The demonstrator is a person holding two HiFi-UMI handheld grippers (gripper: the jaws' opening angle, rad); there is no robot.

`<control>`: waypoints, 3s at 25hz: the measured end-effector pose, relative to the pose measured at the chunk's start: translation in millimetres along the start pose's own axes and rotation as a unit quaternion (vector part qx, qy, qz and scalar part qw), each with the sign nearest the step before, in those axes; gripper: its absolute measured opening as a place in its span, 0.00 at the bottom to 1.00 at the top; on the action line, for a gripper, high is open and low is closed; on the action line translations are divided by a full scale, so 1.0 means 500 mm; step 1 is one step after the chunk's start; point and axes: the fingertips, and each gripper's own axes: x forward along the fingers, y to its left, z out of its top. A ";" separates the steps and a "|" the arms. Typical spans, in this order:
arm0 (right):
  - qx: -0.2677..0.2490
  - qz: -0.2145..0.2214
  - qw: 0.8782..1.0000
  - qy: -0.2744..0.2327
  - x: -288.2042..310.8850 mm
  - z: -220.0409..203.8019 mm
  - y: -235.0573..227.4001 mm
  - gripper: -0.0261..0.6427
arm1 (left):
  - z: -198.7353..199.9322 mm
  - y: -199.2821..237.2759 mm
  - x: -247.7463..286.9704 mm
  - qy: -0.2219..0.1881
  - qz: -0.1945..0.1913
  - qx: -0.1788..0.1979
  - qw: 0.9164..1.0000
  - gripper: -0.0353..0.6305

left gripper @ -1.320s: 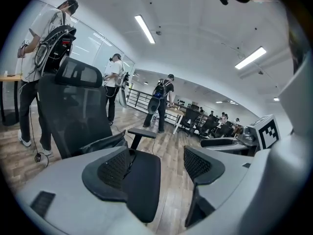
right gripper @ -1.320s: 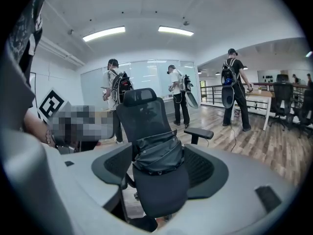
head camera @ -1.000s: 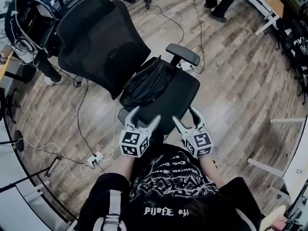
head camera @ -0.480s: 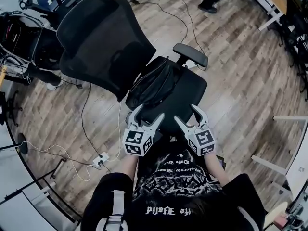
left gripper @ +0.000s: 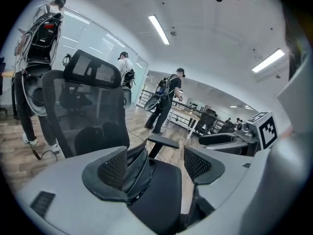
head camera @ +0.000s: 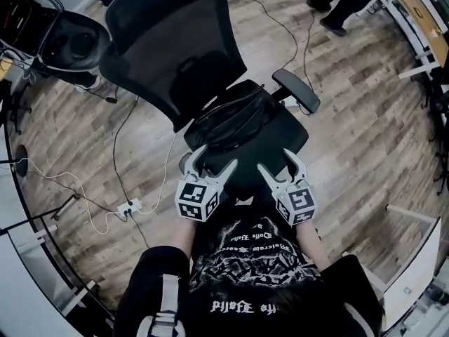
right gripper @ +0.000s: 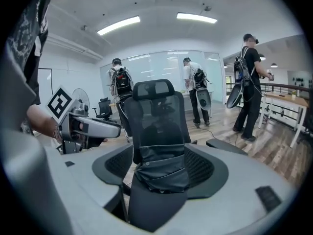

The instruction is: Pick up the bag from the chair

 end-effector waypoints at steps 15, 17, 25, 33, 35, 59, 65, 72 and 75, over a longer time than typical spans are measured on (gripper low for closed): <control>-0.131 0.178 0.975 0.030 0.215 0.121 -0.148 0.53 | 0.053 0.102 0.122 0.005 0.135 -0.034 0.990 0.61; -0.143 0.195 0.969 0.041 0.254 0.121 -0.171 0.53 | 0.039 0.130 0.150 0.021 0.146 -0.046 0.988 0.61; -0.164 0.248 0.951 0.085 0.414 0.098 -0.263 0.53 | -0.010 0.230 0.259 0.069 0.178 -0.082 0.978 0.61; -0.186 0.281 0.934 0.120 0.557 0.043 -0.312 0.53 | -0.058 0.368 0.323 0.076 0.216 -0.128 0.965 0.61; -0.178 0.286 0.933 0.127 0.585 0.027 -0.333 0.55 | -0.081 0.391 0.340 0.078 0.222 -0.148 0.961 0.61; -0.199 0.300 0.921 0.148 0.778 -0.117 -0.397 0.57 | -0.301 0.553 0.457 0.158 0.136 -0.138 0.968 0.61; -0.219 0.329 0.899 0.189 0.784 -0.185 -0.407 0.57 | -0.303 0.544 0.497 0.151 0.110 -0.131 0.973 0.61; -0.222 0.359 0.885 0.197 0.818 -0.234 -0.375 0.57 | -0.349 0.531 0.548 0.184 0.073 -0.106 0.974 0.61; -0.195 0.367 0.887 0.202 0.819 -0.248 -0.366 0.52 | -0.349 0.527 0.557 0.172 0.072 -0.127 0.974 0.56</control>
